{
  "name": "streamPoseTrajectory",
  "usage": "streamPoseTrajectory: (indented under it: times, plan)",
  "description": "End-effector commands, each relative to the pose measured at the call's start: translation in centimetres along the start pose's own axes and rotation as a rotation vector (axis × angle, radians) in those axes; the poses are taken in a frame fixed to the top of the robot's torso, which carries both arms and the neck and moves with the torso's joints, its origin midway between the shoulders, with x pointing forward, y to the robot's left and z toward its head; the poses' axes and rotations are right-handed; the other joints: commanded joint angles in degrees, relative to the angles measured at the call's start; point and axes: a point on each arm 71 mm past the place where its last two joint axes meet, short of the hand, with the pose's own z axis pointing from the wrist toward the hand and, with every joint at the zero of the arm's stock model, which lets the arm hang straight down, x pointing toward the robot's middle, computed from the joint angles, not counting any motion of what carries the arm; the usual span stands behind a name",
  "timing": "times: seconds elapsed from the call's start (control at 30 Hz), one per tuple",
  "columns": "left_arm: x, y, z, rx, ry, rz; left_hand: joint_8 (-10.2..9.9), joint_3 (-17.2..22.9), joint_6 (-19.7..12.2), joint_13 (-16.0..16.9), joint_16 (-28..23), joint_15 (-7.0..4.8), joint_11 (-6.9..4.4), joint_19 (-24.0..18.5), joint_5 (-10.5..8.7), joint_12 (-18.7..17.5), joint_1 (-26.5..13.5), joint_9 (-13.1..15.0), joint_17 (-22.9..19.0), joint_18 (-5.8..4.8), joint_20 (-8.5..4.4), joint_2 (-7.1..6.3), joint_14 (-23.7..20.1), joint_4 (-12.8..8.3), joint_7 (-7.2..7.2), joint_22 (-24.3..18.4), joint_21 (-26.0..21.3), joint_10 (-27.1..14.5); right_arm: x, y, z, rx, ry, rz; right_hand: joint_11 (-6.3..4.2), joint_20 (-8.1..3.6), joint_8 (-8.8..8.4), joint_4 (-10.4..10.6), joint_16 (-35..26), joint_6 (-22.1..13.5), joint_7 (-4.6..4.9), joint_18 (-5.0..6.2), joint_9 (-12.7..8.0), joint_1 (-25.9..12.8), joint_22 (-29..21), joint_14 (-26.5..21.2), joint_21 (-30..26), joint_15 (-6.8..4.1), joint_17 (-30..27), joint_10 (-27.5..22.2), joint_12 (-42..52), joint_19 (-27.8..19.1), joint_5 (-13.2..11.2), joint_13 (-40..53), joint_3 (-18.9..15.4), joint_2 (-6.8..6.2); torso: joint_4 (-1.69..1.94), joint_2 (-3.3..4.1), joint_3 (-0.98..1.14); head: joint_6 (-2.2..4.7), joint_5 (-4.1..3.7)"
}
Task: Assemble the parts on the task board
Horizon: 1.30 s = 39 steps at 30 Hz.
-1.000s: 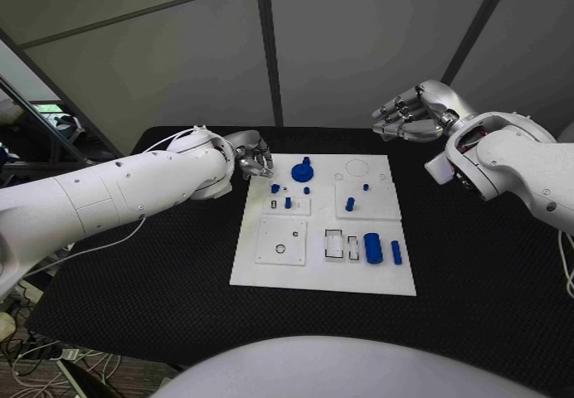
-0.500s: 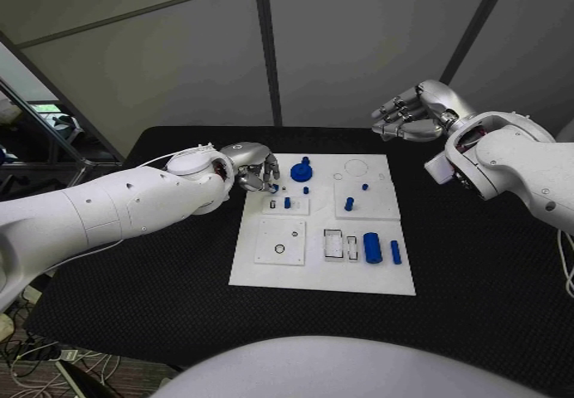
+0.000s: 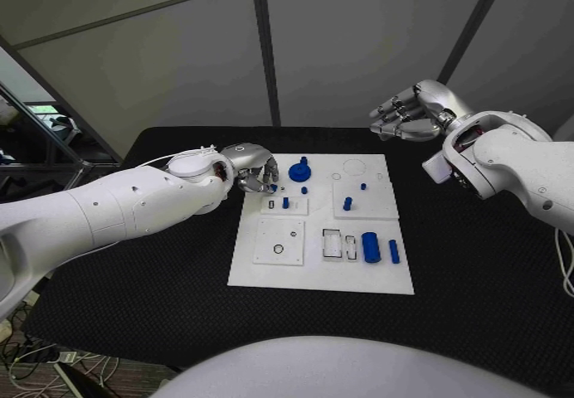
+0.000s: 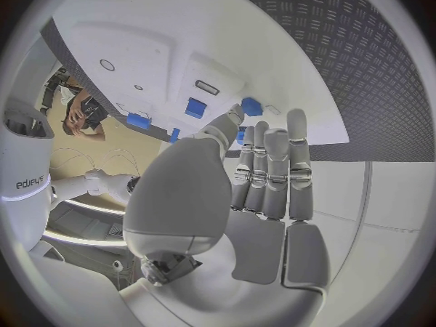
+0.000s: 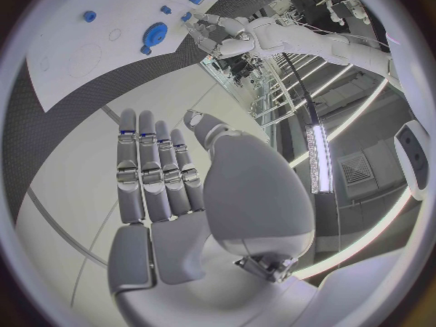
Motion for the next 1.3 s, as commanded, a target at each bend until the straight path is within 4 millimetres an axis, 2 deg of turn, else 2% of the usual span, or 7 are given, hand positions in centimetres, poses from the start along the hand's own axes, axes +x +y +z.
streamPoseTrajectory:
  times: [0.03,0.37,0.73,1.03,1.3]
  plan:
    - [-0.04,-0.16,0.12,0.026,-0.001,0.025,-0.2,-0.3,0.3,-0.1,0.4,0.02,-0.19,0.4,-0.01,0.3,0.7,-0.1,0.1,-1.91,0.15,0.18,0.4,0.0,0.03,0.1,0.1,0.3,-0.04,0.13,0.05,-0.008,0.001,-0.002,0.38,0.09,-0.12,0.4,-0.1,-0.1,0.01,0.28,0.0,-0.3,-0.1,0.0,-0.2,0.27,-0.1,-0.1,-0.4,0.5,0.3,0.0,0.0,0.26,-0.04,-0.02,0.03,-0.01,-0.09]
    - [0.23,-0.19,0.22,0.022,0.035,0.021,-1.6,-1.2,0.3,-0.3,0.6,0.09,-0.11,0.4,-0.14,0.3,0.4,-1.0,0.0,-1.97,0.16,-0.09,0.2,0.4,0.00,0.3,0.1,0.1,-0.06,0.13,0.02,-0.008,0.000,-0.002,0.39,0.09,-0.12,0.4,-0.1,-0.1,0.01,0.28,0.0,-0.3,-0.1,0.0,-0.2,0.27,-0.1,-0.1,-0.4,0.5,0.3,0.0,0.0,0.26,0.14,-0.05,0.04,-0.01,-0.25]
    - [0.37,-0.08,0.09,0.017,0.058,0.018,-2.4,-1.9,1.3,-0.5,0.9,0.23,0.06,0.4,-0.18,0.5,0.0,-1.6,0.0,-2.00,0.26,0.00,0.0,1.0,0.33,0.5,0.0,-0.1,-0.08,0.11,0.00,-0.007,0.000,-0.002,0.40,0.10,-0.12,0.5,-0.1,-0.1,0.03,0.27,0.0,-0.4,-0.1,0.0,-0.3,0.28,-0.1,-0.1,-0.4,0.5,0.3,0.0,-0.1,0.31,0.09,-0.06,0.05,-0.01,-0.27]
    - [0.43,-0.02,0.09,0.011,0.066,0.018,-4.1,-3.2,1.1,-0.6,1.3,0.48,0.35,0.4,-0.16,0.9,-0.6,-2.7,-0.1,-2.01,0.46,-0.03,-0.1,1.9,1.10,0.6,-0.2,-0.3,-0.07,0.12,0.01,-0.008,0.000,-0.002,0.40,0.10,-0.12,0.5,-0.1,-0.1,0.03,0.27,0.0,-0.4,-0.1,0.0,-0.3,0.28,-0.1,-0.1,-0.4,0.5,0.3,0.0,-0.1,0.31,0.06,-0.05,0.05,-0.01,-0.26]
    - [0.60,-0.10,0.38,0.006,0.084,0.016,-4.4,-3.3,1.3,-0.6,1.4,0.52,0.37,0.4,-0.12,1.0,-0.4,-3.0,-0.1,-2.00,0.51,0.29,-0.1,2.1,1.17,0.6,-0.3,-0.4,-0.02,0.18,0.03,-0.009,0.001,-0.001,0.40,0.10,-0.12,0.5,-0.1,-0.1,0.03,0.27,0.0,-0.4,-0.1,0.0,-0.3,0.28,-0.1,-0.1,-0.4,0.5,0.3,0.0,-0.1,0.31,0.05,-0.05,0.06,-0.01,-0.32]
